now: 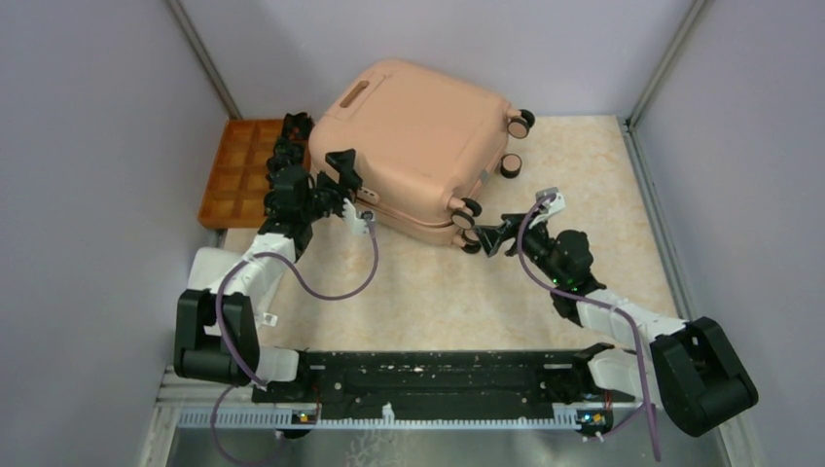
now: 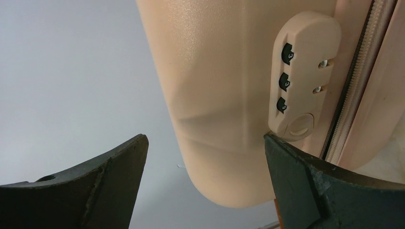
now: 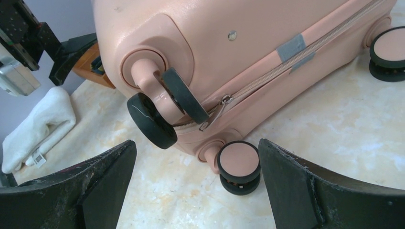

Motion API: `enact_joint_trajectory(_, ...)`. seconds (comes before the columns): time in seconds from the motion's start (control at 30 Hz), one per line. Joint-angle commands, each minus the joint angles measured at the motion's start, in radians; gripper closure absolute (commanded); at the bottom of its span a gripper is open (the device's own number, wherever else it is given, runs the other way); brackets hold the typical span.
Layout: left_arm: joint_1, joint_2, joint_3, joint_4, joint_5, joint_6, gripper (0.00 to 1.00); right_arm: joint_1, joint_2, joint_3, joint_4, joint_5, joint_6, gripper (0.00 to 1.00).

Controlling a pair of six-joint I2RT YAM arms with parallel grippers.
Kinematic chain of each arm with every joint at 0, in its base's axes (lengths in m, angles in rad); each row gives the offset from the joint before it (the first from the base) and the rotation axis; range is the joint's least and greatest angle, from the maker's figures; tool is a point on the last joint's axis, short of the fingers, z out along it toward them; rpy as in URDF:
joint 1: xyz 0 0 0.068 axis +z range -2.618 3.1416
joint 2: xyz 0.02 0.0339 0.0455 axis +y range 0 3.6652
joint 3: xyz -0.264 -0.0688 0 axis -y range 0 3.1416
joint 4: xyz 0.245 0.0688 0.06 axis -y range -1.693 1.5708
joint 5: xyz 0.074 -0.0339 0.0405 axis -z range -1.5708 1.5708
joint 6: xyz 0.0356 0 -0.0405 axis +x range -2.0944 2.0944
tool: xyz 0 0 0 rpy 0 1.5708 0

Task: Pack the luggage
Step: Zip the luggage at the center of the board.

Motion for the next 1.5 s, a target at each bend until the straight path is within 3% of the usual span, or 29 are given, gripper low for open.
enact_joint_trajectory(0.0,-0.02,0.0,0.001,-0.034,0.163,-0.028,0.01,0.014,0.003,0.057,-0.008,0.019,-0.012,0.01)
enact_joint_trajectory(0.27,-0.065,-0.021,0.043,0.009,0.166,-0.2,0.01,0.013,-0.002,0.037,-0.037,0.065,-0.048,0.01)
enact_joint_trajectory(0.4,-0.096,-0.039,0.032,0.049,0.142,-0.264,0.06,0.011,-0.02,-0.028,0.007,0.134,-0.108,0.01)
enact_joint_trajectory(0.53,-0.126,-0.018,0.005,0.22,0.081,-0.314,0.09,0.003,0.025,-0.073,0.116,0.119,-0.178,0.01)
enact_joint_trajectory(0.7,-0.144,0.027,0.013,0.44,0.006,-0.373,0.08,0.003,0.095,0.005,0.018,0.037,-0.344,0.01)
enact_joint_trajectory(0.87,-0.149,0.042,0.05,0.511,-0.012,-0.396,0.07,0.02,0.228,-0.032,0.276,0.046,-0.471,0.01)
enact_joint_trajectory(1.07,-0.149,0.033,0.072,0.561,-0.061,-0.423,0.06,0.015,0.292,0.024,0.285,0.056,-0.496,0.01)
enact_joint_trajectory(1.47,-0.17,0.057,0.229,0.584,-0.104,-0.494,0.05,-0.16,0.384,-0.098,0.757,-0.068,-0.077,0.04)
